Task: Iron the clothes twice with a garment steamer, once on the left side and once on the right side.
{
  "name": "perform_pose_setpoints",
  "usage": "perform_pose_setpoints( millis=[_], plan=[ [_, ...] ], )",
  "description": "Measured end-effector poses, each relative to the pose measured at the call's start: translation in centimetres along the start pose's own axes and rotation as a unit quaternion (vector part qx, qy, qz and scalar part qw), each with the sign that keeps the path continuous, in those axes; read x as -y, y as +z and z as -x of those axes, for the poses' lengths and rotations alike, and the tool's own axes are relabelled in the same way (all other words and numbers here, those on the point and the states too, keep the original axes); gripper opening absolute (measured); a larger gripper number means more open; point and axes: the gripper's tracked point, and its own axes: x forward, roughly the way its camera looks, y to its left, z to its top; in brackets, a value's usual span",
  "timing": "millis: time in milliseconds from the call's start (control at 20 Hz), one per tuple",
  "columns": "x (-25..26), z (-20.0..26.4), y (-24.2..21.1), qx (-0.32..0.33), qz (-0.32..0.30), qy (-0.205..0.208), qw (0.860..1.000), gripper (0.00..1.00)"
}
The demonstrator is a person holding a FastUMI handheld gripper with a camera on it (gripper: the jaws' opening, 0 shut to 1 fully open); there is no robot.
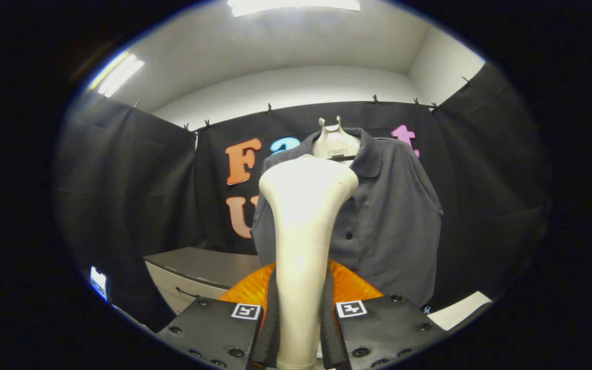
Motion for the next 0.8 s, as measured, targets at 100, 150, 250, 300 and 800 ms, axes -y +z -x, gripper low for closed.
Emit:
perform_pose_setpoints(
  millis=[100, 150, 250, 300, 800],
  plan=[
    [0.2, -1.5, -0.5, 0.003, 0.004, -0.002, 1.000, 0.39],
    [0.0, -2.2, -0.5, 0.006, 0.006, 0.000, 1.000, 0.40],
    [-0.5, -3.8, -0.5, 0.009, 0.009, 0.006, 1.000, 0.39],
    [-0.9, -4.6, -0.5, 0.010, 0.012, 0.011, 1.000, 0.39],
    [-2.9, -10.2, -2.9, -0.019, 0.019, 0.026, 0.999, 0.39]
  ],
)
